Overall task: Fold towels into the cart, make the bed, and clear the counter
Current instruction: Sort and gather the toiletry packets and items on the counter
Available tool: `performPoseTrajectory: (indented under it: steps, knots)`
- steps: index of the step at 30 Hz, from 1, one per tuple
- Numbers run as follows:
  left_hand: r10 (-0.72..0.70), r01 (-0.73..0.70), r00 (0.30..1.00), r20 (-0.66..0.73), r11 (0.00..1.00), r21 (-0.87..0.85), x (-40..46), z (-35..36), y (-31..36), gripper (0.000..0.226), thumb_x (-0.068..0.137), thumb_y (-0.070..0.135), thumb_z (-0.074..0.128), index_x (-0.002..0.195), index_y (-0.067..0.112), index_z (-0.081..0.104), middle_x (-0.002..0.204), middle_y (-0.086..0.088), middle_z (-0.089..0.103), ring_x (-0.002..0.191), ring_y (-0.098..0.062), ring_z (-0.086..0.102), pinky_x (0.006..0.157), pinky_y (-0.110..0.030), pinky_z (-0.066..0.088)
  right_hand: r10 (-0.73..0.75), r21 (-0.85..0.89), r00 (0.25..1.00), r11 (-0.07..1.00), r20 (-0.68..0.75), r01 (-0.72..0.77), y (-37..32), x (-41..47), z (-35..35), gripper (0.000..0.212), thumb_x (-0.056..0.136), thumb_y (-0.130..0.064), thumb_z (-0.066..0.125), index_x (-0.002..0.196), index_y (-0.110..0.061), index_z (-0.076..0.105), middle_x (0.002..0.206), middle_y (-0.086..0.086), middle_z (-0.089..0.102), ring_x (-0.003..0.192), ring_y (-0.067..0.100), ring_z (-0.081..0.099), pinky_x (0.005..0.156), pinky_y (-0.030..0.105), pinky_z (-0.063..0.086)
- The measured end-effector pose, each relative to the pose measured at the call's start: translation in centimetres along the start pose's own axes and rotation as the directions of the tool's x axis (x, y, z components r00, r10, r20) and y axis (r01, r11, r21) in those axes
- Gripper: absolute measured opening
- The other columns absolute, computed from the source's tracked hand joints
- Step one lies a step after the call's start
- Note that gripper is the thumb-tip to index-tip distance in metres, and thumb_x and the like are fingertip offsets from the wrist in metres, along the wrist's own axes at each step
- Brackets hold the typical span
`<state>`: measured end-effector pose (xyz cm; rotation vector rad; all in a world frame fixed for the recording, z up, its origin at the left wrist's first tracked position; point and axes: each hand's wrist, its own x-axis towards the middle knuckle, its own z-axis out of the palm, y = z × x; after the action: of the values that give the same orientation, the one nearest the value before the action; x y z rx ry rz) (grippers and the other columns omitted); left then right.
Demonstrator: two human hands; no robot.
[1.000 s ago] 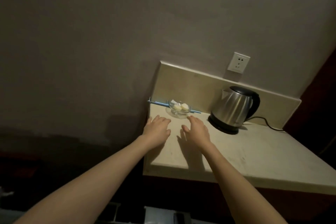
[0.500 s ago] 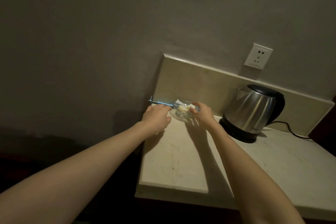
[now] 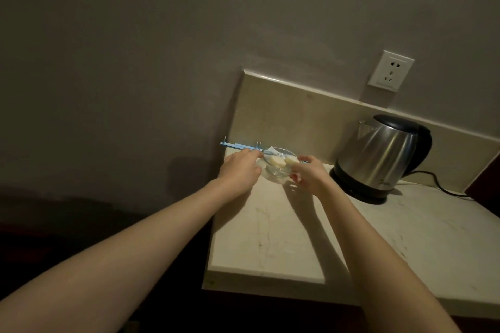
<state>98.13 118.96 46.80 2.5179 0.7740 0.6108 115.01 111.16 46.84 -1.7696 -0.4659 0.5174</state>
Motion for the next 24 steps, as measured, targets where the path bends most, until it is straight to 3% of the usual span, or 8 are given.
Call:
performPoseTrajectory:
  steps: [2,5,10,13,16,20,24]
  knots:
    - [0.001,-0.003,1.000,-0.021,0.997,-0.079,-0.2,0.1,0.6,0.037,0.096,0.017,0.045,0.133,0.017,0.051,0.137,-0.004,0.049,0.126,-0.023,0.045,0.104,-0.035,0.036,0.018,0.069,0.998,0.997,0.062,-0.023,0.1,-2.4,-0.9,0.042,0.087,-0.002,0.062,0.126,-0.007,0.047,0.077,0.011,0.054,0.057,0.015,0.047,0.042,0.017,0.043]
    - [0.019,-0.025,0.999,-0.046,0.993,-0.114,-0.5,0.3,2.4,0.035,0.096,0.022,0.049,0.130,0.017,0.055,0.134,-0.004,0.054,0.124,-0.023,0.047,0.103,-0.035,0.037,0.042,0.039,0.992,0.998,0.122,-0.047,0.2,-5.7,-2.2,0.044,0.088,-0.003,0.063,0.128,-0.011,0.048,0.081,0.013,0.056,0.060,0.016,0.051,0.043,0.016,0.046]
    - [0.009,-0.009,1.000,0.022,1.000,0.005,-0.7,1.2,5.2,0.035,0.091,0.029,0.056,0.125,0.021,0.060,0.123,-0.001,0.063,0.118,-0.022,0.051,0.097,-0.032,0.036,0.057,-0.118,0.980,0.992,0.192,-0.035,0.4,-8.6,-3.8,0.046,0.088,-0.005,0.063,0.130,-0.013,0.047,0.081,0.014,0.058,0.059,0.017,0.053,0.045,0.020,0.048]
    - [-0.021,0.014,0.998,0.058,0.992,0.126,-0.8,1.7,6.1,0.032,0.089,0.030,0.061,0.119,0.020,0.061,0.118,-0.003,0.063,0.115,-0.024,0.051,0.092,-0.033,0.032,-0.011,-0.243,0.987,0.969,0.157,0.050,0.8,-8.5,-3.9,0.040,0.088,-0.010,0.065,0.125,-0.014,0.050,0.081,0.014,0.060,0.056,0.017,0.055,0.052,0.028,0.052]
    - [-0.063,0.052,0.995,0.081,0.990,0.127,-0.5,1.8,6.3,0.035,0.087,0.029,0.066,0.120,0.019,0.059,0.121,-0.003,0.060,0.120,-0.024,0.048,0.093,-0.035,0.029,-0.114,-0.361,0.989,0.922,0.093,0.140,1.5,-7.5,-3.8,0.038,0.087,-0.021,0.067,0.123,-0.014,0.056,0.093,0.013,0.062,0.067,0.022,0.058,0.066,0.037,0.055]
    - [-0.112,0.107,0.990,0.085,0.992,0.061,-0.4,1.9,6.5,0.044,0.084,0.023,0.068,0.125,0.020,0.053,0.124,-0.002,0.059,0.122,-0.023,0.047,0.095,-0.036,0.027,-0.189,-0.456,0.974,0.861,0.128,0.227,1.4,-6.7,-3.8,0.044,0.086,-0.020,0.068,0.129,-0.015,0.057,0.106,0.006,0.054,0.084,0.020,0.055,0.059,0.021,0.045]
    - [-0.088,0.087,0.995,0.050,0.996,0.035,-0.6,1.6,6.0,0.049,0.082,0.024,0.070,0.127,0.023,0.050,0.118,0.002,0.063,0.120,-0.021,0.049,0.091,-0.035,0.027,-0.184,-0.618,0.972,0.750,0.149,0.237,0.3,-6.1,-3.9,0.044,0.079,-0.025,0.076,0.119,-0.016,0.058,0.124,0.013,0.042,0.110,0.028,0.049,0.077,0.029,0.043]
